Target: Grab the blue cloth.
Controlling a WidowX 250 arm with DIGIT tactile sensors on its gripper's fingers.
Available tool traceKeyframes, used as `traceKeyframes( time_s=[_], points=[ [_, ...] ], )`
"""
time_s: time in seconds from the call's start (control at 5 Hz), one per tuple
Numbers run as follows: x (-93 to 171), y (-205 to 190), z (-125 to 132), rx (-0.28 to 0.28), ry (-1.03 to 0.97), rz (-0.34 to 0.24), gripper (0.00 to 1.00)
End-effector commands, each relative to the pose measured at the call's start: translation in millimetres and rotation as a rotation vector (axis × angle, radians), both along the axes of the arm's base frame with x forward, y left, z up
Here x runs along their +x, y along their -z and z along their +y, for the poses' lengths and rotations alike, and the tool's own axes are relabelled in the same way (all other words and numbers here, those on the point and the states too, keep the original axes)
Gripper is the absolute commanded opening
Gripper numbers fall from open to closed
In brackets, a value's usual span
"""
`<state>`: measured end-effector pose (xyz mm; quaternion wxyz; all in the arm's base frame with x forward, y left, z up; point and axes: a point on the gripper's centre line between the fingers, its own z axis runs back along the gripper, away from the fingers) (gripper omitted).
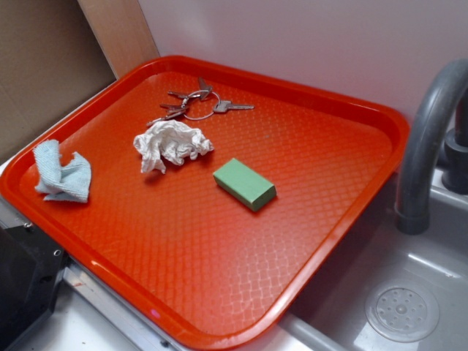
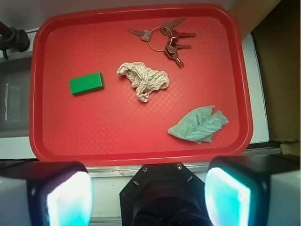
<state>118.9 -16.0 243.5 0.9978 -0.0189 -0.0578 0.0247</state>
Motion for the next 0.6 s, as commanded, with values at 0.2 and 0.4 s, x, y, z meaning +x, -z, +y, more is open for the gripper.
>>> traceKeyframes(
  time_s=[0.2, 0.4],
  points=[
    [20.0, 43.7, 23.5, 0.050, 0.251, 0.036, 1.00],
    [30.2, 72.9, 51.5, 0.136, 0.497, 0.001, 1.00]
  ],
)
